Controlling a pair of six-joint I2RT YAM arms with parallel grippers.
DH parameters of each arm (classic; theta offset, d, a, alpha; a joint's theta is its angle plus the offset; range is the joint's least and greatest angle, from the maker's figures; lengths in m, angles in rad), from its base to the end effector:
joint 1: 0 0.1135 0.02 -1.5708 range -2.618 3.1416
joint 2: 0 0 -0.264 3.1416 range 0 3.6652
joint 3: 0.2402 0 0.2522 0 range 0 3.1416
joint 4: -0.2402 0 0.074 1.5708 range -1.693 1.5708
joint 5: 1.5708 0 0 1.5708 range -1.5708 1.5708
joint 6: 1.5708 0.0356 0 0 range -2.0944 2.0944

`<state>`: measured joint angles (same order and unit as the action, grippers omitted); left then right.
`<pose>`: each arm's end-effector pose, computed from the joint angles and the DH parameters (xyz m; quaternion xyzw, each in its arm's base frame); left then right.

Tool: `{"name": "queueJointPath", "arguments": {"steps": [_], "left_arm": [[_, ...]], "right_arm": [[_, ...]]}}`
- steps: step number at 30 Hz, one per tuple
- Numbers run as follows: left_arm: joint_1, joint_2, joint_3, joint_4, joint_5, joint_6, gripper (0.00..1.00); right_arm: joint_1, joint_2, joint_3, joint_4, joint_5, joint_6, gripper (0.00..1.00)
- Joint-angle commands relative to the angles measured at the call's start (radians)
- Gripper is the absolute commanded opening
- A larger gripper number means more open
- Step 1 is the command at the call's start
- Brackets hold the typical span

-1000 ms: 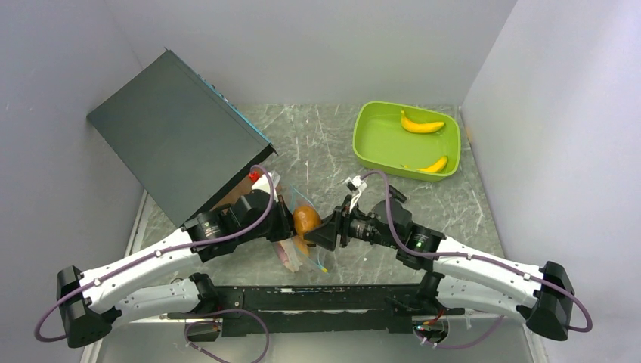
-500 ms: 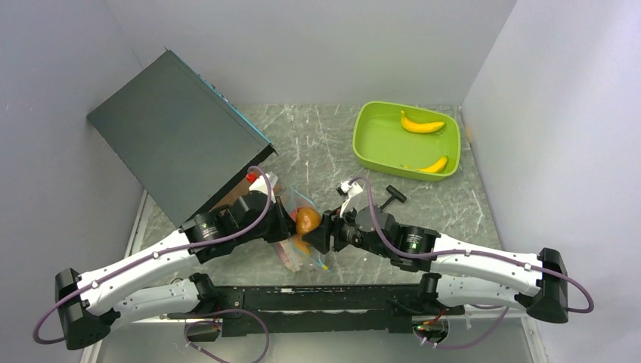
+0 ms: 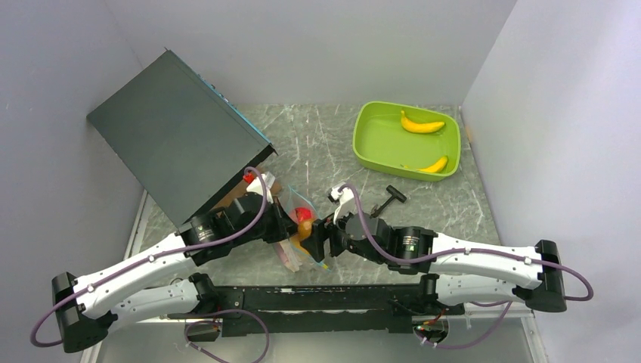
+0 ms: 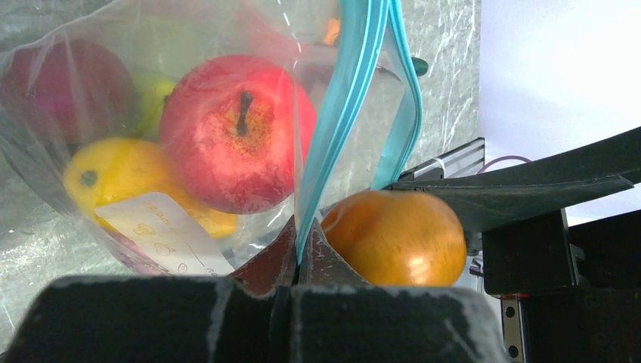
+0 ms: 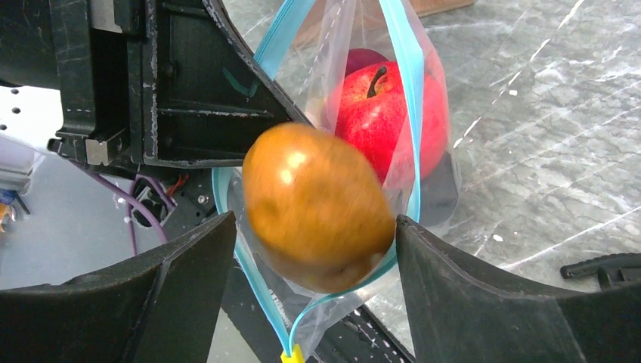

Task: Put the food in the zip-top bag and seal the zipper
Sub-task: Place the fake vegetable in the zipper food storage bag, then adjust the zipper food storage bag at the center of the board.

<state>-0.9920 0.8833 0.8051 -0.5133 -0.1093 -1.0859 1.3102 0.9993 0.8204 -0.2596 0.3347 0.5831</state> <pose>0.1084 -0.1587 0.2972 -0.0670 0.8790 -0.3803 0.2797 0.0696 0.2157 0.3053 -0.2124 0.8096 0.3470 0.4232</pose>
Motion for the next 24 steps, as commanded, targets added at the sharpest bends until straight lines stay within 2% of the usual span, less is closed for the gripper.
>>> {"name": "queueJointPath", "arguments": {"steps": [1, 9, 14, 17, 20, 24], "left_arm": [[-0.004, -0.025, -0.010, 0.054, -0.005, -0.016, 0.00], [-0.004, -0.040, -0.023, 0.059, -0.013, -0.025, 0.00], [-0.004, -0.061, -0.030, 0.056, -0.025, -0.036, 0.00], [-0.005, -0.067, -0.032, 0.047, -0.031, -0.037, 0.00], [-0.004, -0.073, -0.042, 0.050, -0.029, -0.045, 0.00], [-0.004, -0.076, -0.041, 0.046, -0.028, -0.052, 0.00]], "right_arm": [[0.011, -0.030, 0.051, -0.028, 0.023, -0.024, 0.79], [0.017, -0.102, 0.039, -0.082, -0.035, -0.024, 0.84], [0.059, -0.184, -0.069, -0.012, -0.157, -0.077, 0.87], [0.120, -0.219, -0.143, 0.029, -0.156, -0.117, 0.86], [0.188, -0.222, -0.191, 0.059, -0.096, -0.151, 0.85], [0.259, -0.142, -0.168, 0.048, 0.107, -0.153, 0.78]]}}
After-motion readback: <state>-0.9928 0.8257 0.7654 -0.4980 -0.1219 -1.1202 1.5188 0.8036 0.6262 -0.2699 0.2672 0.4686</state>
